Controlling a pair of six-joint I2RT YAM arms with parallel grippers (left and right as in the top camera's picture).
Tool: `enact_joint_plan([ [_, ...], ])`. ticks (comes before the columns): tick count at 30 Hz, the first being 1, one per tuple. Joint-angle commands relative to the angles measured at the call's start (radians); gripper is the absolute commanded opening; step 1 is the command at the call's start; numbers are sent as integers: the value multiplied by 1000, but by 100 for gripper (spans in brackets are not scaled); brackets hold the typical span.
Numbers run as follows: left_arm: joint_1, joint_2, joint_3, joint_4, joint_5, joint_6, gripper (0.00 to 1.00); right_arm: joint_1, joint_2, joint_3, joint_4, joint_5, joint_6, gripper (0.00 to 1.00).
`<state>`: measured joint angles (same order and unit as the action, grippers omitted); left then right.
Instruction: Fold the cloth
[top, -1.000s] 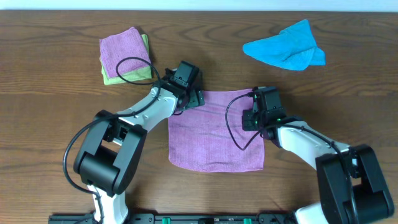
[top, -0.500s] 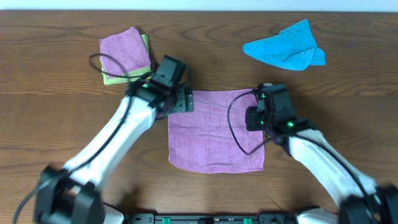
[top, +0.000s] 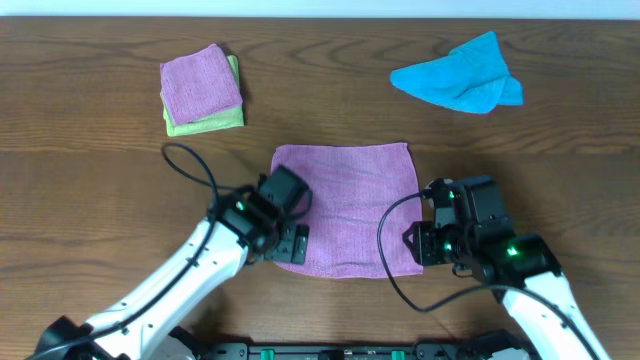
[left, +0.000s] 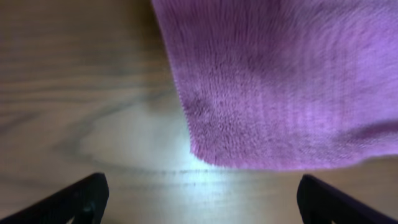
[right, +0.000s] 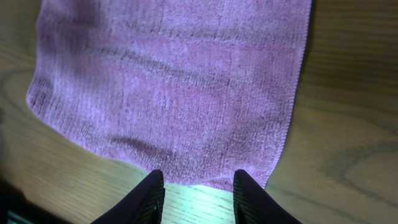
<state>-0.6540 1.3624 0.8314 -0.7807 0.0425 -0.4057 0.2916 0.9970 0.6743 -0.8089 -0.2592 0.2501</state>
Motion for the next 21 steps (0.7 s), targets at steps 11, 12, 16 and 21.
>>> enact_joint_plan([
  [11, 7, -26, -300, 524, 127, -28, 98, -6, -83, -11, -6, -37, -22, 38],
  [12, 7, -24, -300, 547, 128, -29, 98, -6, -83, -11, -7, -38, -19, 38],
  [16, 5, 2, -306, 591, 168, -29, 98, -6, -83, -11, -7, -38, -19, 38],
  [21, 5, 66, -326, 594, 259, -29, 97, -6, -83, -11, -7, -37, -19, 40],
])
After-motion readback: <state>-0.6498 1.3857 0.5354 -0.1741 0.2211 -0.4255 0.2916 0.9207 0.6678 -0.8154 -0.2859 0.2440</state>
